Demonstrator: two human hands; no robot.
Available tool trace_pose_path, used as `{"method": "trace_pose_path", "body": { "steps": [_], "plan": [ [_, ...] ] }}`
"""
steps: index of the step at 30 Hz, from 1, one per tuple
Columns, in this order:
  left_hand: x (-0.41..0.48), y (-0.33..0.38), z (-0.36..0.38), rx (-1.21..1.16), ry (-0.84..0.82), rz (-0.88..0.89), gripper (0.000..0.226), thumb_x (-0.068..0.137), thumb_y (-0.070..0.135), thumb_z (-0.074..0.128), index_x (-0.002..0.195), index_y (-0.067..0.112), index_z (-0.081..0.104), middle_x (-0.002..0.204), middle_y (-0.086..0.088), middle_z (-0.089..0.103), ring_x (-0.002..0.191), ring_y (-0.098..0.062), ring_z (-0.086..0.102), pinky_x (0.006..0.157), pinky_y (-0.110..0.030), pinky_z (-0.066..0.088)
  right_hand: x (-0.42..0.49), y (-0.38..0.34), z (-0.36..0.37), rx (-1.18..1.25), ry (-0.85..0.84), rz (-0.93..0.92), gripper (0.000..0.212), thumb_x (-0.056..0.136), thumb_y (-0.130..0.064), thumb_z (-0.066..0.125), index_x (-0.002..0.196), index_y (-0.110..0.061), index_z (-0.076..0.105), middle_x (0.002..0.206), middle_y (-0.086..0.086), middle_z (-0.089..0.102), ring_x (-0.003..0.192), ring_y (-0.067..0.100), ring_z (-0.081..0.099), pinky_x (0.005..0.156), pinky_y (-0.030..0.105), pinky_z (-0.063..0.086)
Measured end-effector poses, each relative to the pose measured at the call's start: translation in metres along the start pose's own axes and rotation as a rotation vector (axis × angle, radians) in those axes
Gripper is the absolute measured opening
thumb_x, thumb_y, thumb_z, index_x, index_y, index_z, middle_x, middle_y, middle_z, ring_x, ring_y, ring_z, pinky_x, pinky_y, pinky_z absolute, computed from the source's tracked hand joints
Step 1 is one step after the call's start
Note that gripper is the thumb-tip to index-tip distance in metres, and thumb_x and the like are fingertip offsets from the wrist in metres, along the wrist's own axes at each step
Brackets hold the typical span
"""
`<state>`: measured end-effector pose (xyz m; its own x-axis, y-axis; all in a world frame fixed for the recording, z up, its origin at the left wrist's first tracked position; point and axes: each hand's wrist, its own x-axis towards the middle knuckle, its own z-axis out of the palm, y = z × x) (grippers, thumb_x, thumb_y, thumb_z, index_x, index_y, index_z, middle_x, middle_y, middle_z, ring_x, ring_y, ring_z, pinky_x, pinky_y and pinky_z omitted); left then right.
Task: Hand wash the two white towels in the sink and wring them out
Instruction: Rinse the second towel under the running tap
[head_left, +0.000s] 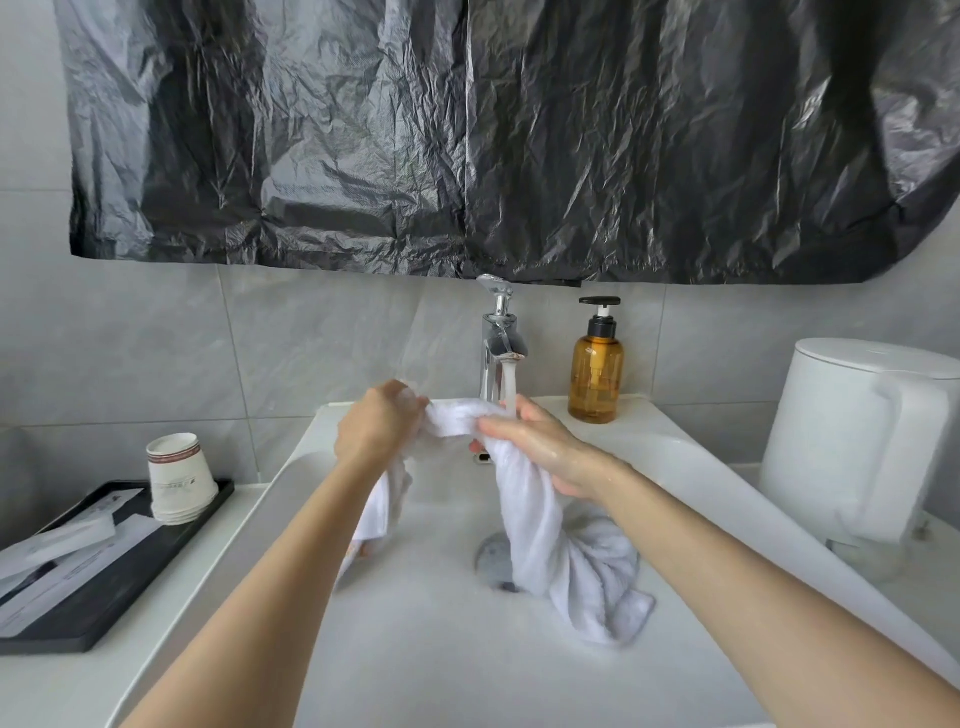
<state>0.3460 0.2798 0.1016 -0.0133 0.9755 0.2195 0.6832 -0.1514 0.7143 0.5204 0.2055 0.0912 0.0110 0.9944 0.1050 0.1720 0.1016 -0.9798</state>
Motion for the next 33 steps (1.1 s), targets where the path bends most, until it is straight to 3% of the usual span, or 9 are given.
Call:
{"method": "trace_pose_path", "body": {
  "steps": [4,7,11,14,17,22,26,30,33],
  "plan": [
    [-0.005,0.005,0.007,0.221,-0.069,0.167,0.040,0.094,0.035,0.048,0.134,0.033,0.053,0.146,0.003,0.046,0.130,-0.030,0.045,0.105,-0.038,0.037,0.005,0.001,-0.004,-0.074,0.071,-0.019,0.036,0.093,-0.040,0.060,0.116,-0.016,0.047,0.119,-0.003,0.047,0.114,0.013,0.045,0.090,0.024,0.036],
    [-0.026,0.026,0.012,-0.198,-0.231,0.435,0.035,0.104,0.026,0.037,0.133,0.022,0.055,0.133,0.006,0.053,0.120,-0.014,0.050,0.086,-0.016,0.032,0.007,0.001,-0.012,-0.079,0.097,-0.054,0.039,0.093,-0.045,0.059,0.118,-0.015,0.062,0.125,-0.004,0.059,0.123,0.014,0.050,0.104,0.031,0.038],
    [-0.037,0.027,0.028,-0.336,-0.469,0.378,0.043,0.095,0.066,0.034,0.117,0.037,0.056,0.123,0.017,0.054,0.119,-0.007,0.048,0.098,-0.025,0.031,0.008,-0.002,-0.017,0.019,0.203,0.002,0.029,0.095,-0.042,0.055,0.106,-0.019,0.069,0.118,0.006,0.068,0.114,0.022,0.061,0.102,0.036,0.045],
    [-0.040,0.029,0.038,-0.345,-0.443,0.342,0.044,0.094,0.064,0.039,0.093,0.026,0.061,0.093,0.008,0.062,0.086,-0.007,0.058,0.080,-0.019,0.045,0.015,-0.001,-0.021,0.037,0.360,0.082,0.043,0.098,-0.042,0.050,0.124,-0.009,0.059,0.123,0.011,0.062,0.114,0.027,0.058,0.098,0.036,0.045],
    [-0.040,0.035,0.037,-0.469,-0.438,0.306,0.056,0.093,0.061,0.049,0.092,0.009,0.070,0.078,-0.004,0.069,0.072,-0.014,0.068,0.074,-0.032,0.060,0.014,0.001,-0.019,0.048,0.338,0.113,0.045,0.097,-0.045,0.051,0.120,-0.007,0.061,0.101,0.009,0.065,0.094,0.023,0.062,0.088,0.035,0.047],
    [-0.034,0.030,0.028,-0.513,-0.270,0.210,0.047,0.090,0.059,0.055,0.072,0.019,0.072,0.064,0.007,0.068,0.069,-0.010,0.066,0.070,-0.026,0.052,0.008,0.011,-0.014,-0.165,0.080,0.015,0.057,0.081,-0.064,0.061,0.119,-0.025,0.043,0.124,0.005,0.056,0.115,0.015,0.054,0.102,0.035,0.043],
    [-0.027,0.027,0.024,-0.582,-0.213,0.103,0.057,0.086,0.062,0.059,0.081,0.006,0.073,0.069,-0.001,0.065,0.068,-0.016,0.062,0.072,-0.033,0.053,-0.002,0.016,-0.013,-0.457,-0.032,0.031,0.069,0.078,-0.044,0.071,0.125,-0.027,0.022,0.123,0.004,0.054,0.113,0.018,0.055,0.097,0.035,0.046],
    [-0.021,0.028,0.011,-0.393,0.004,0.155,0.067,0.078,0.067,0.063,0.073,0.000,0.064,0.059,-0.007,0.058,0.060,-0.021,0.052,0.060,-0.032,0.045,-0.003,0.006,-0.015,-0.577,0.047,-0.077,0.033,0.094,-0.030,0.057,0.120,-0.019,0.040,0.102,0.001,0.055,0.091,0.019,0.054,0.067,0.027,0.042],
    [-0.023,0.027,-0.006,-0.118,0.224,0.332,0.064,0.078,0.069,0.060,0.062,0.007,0.059,0.052,-0.007,0.053,0.057,-0.027,0.048,0.054,-0.035,0.039,-0.001,-0.007,-0.023,-0.360,0.134,-0.120,0.028,0.094,-0.011,0.051,0.120,-0.016,0.058,0.108,0.002,0.064,0.096,0.016,0.057,0.071,0.019,0.041]
  ]
}}
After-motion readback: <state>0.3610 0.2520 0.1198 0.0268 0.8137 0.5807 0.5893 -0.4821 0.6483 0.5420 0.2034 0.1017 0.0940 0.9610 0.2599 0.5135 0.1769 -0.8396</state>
